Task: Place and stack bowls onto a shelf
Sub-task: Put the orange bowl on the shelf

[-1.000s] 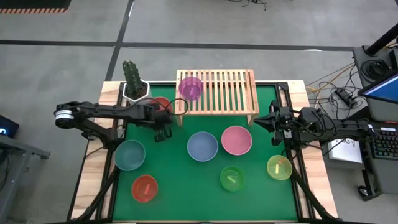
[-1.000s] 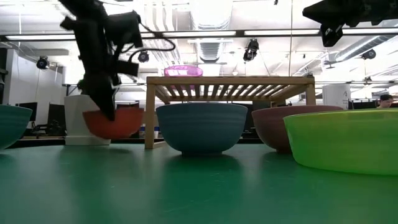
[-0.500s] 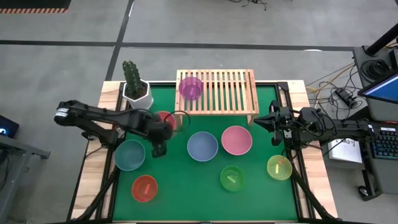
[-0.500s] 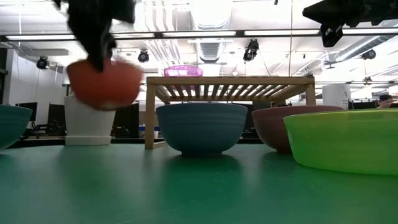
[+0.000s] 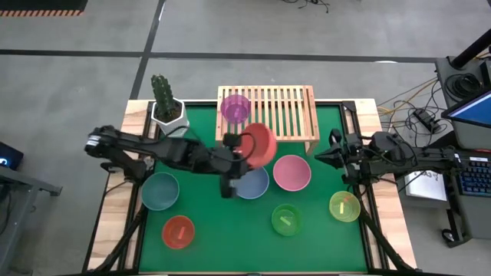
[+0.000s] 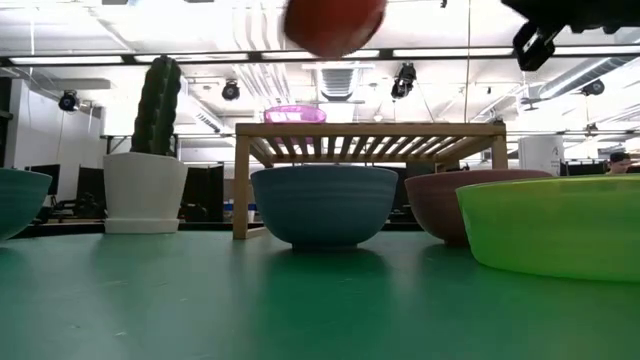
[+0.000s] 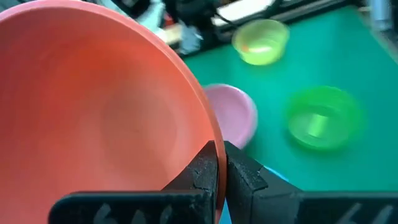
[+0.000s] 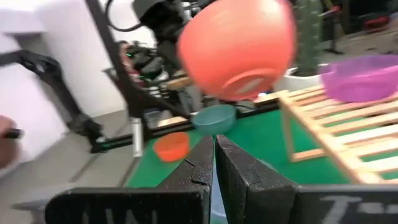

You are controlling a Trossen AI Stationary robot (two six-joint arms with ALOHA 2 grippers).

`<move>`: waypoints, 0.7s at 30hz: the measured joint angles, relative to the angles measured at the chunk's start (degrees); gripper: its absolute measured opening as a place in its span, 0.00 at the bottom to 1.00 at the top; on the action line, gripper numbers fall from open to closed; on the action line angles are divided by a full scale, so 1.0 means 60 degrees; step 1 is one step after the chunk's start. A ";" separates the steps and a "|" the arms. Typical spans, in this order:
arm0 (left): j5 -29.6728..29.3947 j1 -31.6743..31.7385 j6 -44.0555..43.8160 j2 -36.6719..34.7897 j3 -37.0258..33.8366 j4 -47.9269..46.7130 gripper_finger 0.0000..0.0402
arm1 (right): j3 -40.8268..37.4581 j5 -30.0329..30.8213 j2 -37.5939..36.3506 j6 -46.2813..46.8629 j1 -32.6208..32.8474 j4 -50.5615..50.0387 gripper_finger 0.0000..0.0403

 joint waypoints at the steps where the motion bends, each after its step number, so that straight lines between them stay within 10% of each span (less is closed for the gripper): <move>1: -0.0100 0.0117 0.0274 0.0305 0.0356 -0.0001 0.00 | 0.0000 -0.0136 -0.0052 0.0087 0.0017 -0.0007 0.02; 21: -0.0084 0.2791 0.1757 0.4703 0.5196 -0.1213 0.00 | -0.0102 -0.0241 -0.1729 -0.0368 0.1899 -0.0291 0.02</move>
